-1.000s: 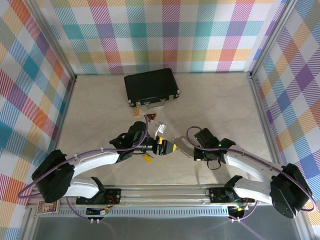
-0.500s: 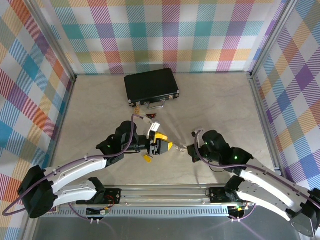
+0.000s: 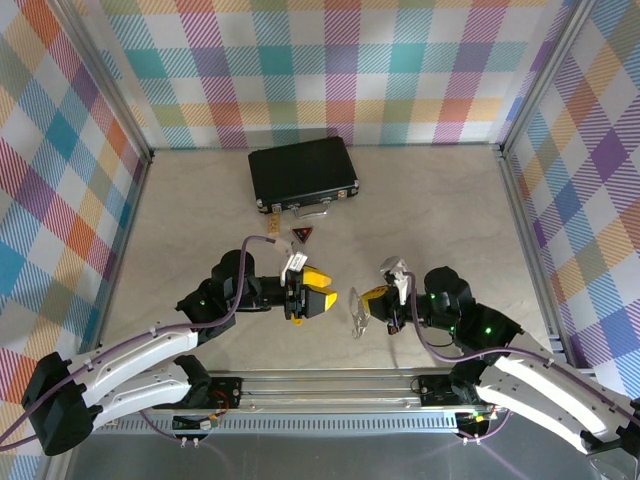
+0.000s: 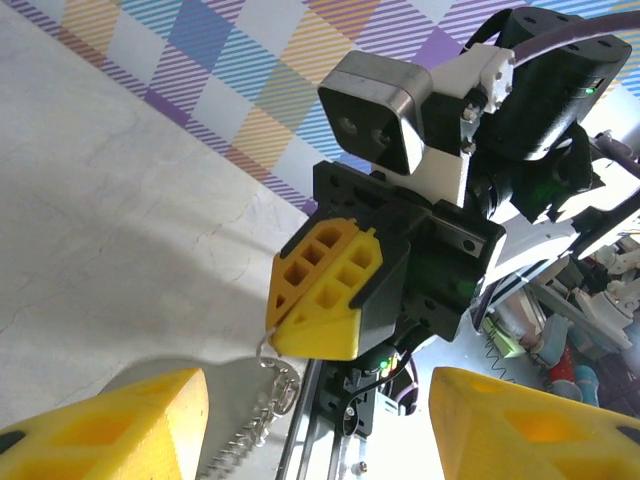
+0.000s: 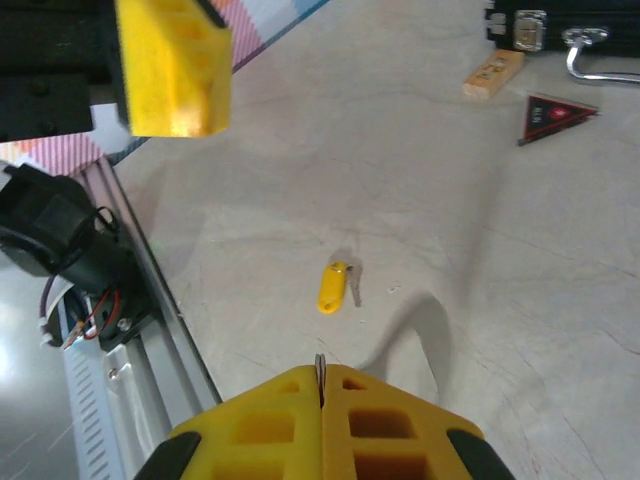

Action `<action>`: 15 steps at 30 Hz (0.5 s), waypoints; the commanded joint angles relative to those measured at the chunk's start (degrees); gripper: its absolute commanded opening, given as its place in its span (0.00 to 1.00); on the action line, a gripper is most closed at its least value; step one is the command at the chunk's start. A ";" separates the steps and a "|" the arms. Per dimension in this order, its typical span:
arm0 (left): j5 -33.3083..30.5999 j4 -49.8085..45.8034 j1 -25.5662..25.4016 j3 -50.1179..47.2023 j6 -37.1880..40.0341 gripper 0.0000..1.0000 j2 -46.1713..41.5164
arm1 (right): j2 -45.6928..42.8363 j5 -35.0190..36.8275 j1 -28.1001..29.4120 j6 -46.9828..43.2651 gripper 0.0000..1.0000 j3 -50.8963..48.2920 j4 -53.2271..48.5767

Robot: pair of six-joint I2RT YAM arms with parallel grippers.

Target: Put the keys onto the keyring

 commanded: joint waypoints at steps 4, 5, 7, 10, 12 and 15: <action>4.36 5.98 -0.80 -0.55 -0.65 0.60 -1.12 | -0.22 -7.85 1.33 -2.33 0.00 3.43 11.19; 5.07 6.79 -0.82 -0.60 -0.82 0.60 -1.79 | -0.27 -8.99 1.34 -1.90 0.00 3.48 12.89; 6.21 7.87 -1.10 -0.34 -1.51 0.60 -3.35 | -0.35 -10.99 1.48 -1.05 0.00 4.12 15.32; 7.35 7.62 -2.09 1.46 -1.65 0.57 -5.60 | 0.30 -13.69 1.58 0.02 0.00 5.62 17.71; 7.86 7.61 -2.71 2.32 -1.51 0.55 -6.83 | 1.15 -15.32 1.65 0.80 0.00 6.72 19.20; 8.79 7.70 -2.86 3.05 -1.25 0.52 -7.94 | 1.91 -17.47 1.74 2.62 0.00 7.25 23.14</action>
